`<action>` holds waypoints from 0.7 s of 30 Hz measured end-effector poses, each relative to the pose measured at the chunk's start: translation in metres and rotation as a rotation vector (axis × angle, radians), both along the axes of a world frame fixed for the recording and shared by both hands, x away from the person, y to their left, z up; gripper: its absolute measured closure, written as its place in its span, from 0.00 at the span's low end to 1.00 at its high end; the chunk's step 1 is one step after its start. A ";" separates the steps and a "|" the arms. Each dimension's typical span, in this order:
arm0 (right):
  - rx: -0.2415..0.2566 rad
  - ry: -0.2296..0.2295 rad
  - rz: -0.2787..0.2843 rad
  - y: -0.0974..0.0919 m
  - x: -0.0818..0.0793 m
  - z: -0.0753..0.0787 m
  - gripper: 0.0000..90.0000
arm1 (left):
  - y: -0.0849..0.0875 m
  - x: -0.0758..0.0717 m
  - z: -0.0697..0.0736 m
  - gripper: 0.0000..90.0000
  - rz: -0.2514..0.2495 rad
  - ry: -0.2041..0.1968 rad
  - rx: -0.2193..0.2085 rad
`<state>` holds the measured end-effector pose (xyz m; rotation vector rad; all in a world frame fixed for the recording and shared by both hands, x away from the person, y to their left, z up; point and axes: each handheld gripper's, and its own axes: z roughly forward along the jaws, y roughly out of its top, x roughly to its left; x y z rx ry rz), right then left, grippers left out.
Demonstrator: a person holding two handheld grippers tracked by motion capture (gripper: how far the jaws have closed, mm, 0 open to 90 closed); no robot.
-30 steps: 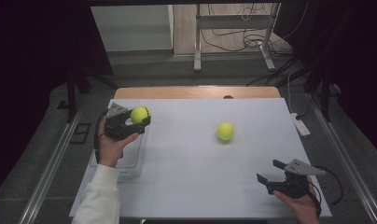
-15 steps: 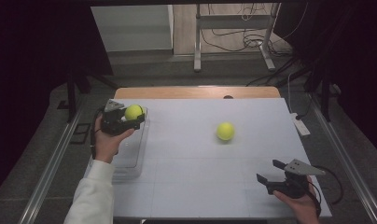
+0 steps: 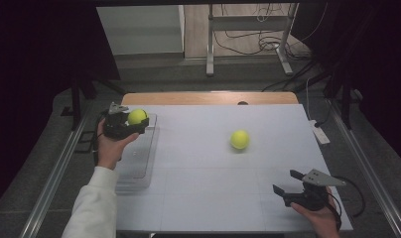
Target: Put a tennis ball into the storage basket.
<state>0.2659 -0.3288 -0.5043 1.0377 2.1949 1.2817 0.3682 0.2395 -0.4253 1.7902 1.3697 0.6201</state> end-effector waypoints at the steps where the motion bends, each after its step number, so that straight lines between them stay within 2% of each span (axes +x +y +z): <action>1: 0.000 0.000 0.000 0.000 0.000 0.000 0.14 | 0.001 0.000 0.000 0.30 0.002 0.002 0.000; 10: 0.002 0.003 0.001 0.000 0.000 -0.001 0.14 | 0.006 0.003 -0.001 0.30 0.015 0.012 0.008; 17: 0.000 0.004 -0.002 -0.001 0.001 -0.001 0.14 | 0.010 0.010 -0.005 0.30 0.049 0.016 0.026; 21: -0.002 0.005 -0.005 -0.001 0.001 -0.001 0.14 | 0.013 0.016 -0.008 0.30 0.064 0.033 0.038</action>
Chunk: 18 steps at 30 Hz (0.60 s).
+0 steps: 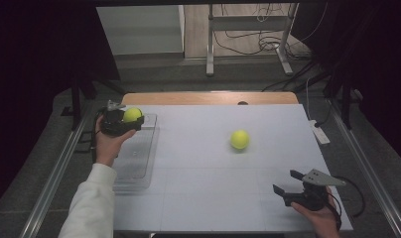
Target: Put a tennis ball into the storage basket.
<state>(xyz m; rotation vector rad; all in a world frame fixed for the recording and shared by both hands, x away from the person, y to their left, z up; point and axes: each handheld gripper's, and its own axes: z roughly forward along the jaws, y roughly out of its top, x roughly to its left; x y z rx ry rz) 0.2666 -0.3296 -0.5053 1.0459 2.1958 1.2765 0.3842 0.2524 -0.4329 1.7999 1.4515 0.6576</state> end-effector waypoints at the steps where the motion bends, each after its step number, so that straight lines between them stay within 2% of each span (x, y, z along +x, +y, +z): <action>1: 0.000 0.000 0.000 0.000 0.000 0.000 0.14 | 0.001 0.002 -0.001 0.30 0.004 0.006 0.004; 9: 0.003 0.001 0.003 0.000 0.000 0.000 0.14 | 0.007 0.014 -0.011 0.30 0.036 0.047 0.017; 18: 0.004 0.001 0.002 0.000 0.000 0.000 0.14 | 0.010 0.023 -0.012 0.30 0.038 0.051 0.038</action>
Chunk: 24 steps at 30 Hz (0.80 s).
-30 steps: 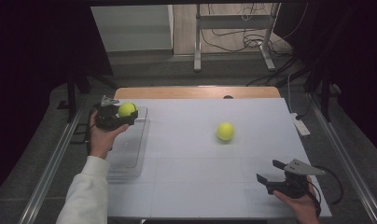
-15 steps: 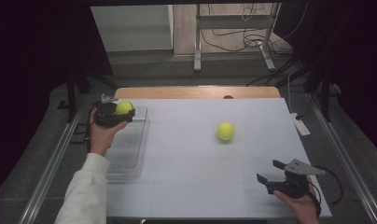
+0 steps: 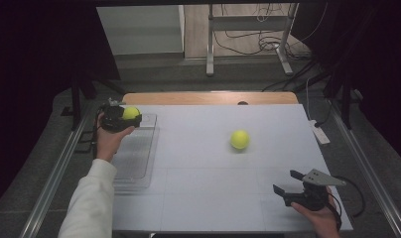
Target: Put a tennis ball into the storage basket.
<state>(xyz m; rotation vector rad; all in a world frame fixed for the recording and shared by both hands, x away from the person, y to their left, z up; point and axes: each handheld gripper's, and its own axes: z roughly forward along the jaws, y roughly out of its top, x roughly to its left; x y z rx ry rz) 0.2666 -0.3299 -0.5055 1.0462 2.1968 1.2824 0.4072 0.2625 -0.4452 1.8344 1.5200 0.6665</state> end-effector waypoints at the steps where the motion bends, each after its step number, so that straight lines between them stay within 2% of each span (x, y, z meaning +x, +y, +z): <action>1: -0.001 0.000 0.000 0.000 0.000 0.000 0.14 | 0.000 0.000 0.000 0.30 0.000 0.003 0.001; 5: -0.003 0.001 0.000 0.000 0.000 0.000 0.14 | 0.003 0.002 -0.002 0.30 0.004 0.009 -0.020; 19: -0.008 0.001 -0.002 0.000 0.000 0.000 0.14 | 0.005 0.006 -0.006 0.30 0.001 0.038 -0.012; 24: -0.008 0.001 -0.002 0.000 0.000 0.000 0.14 | 0.005 0.009 -0.010 0.30 0.008 0.062 -0.012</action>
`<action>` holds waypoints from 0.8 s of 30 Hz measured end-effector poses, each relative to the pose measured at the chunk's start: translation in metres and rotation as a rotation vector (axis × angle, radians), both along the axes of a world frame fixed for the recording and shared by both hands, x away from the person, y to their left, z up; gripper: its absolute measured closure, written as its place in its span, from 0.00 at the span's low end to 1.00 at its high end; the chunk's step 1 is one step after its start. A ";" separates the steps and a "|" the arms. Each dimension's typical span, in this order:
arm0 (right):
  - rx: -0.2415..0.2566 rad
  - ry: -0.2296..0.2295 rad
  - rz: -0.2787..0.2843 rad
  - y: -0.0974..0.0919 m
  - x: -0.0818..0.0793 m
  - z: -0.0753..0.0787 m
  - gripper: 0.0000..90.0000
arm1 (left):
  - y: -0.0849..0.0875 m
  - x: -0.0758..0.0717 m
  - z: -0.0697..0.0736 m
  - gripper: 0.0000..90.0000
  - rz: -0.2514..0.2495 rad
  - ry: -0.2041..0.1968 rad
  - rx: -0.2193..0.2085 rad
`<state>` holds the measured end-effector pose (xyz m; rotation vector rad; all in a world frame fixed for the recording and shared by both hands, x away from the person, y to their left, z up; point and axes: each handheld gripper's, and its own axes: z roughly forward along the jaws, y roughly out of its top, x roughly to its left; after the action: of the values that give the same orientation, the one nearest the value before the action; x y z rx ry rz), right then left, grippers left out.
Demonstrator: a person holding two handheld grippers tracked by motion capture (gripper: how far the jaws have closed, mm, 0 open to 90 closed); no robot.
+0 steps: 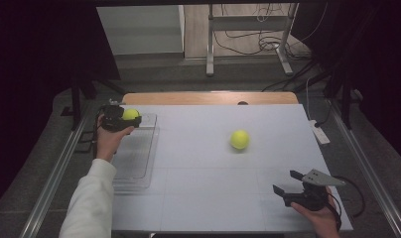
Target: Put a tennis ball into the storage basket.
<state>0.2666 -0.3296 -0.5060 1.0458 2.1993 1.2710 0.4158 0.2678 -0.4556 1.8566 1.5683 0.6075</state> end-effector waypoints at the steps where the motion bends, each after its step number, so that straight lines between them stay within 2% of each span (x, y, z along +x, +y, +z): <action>1: 0.000 0.001 0.000 0.000 0.000 0.000 0.14 | 0.000 0.000 -0.001 0.30 -0.001 0.004 0.005; 7: 0.005 0.001 0.002 0.000 0.000 0.000 0.14 | 0.001 0.003 -0.005 0.30 0.000 0.027 0.013; 19: -0.002 0.000 0.002 0.000 0.000 0.000 0.14 | 0.001 0.006 -0.019 0.30 -0.002 0.098 0.033; 24: 0.003 0.001 0.000 0.000 0.000 0.000 0.14 | 0.002 0.006 -0.022 0.30 -0.008 0.113 0.039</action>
<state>0.2665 -0.3298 -0.5060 1.0469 2.1989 1.2742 0.4219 0.2695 -0.4779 1.9551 1.6313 0.5410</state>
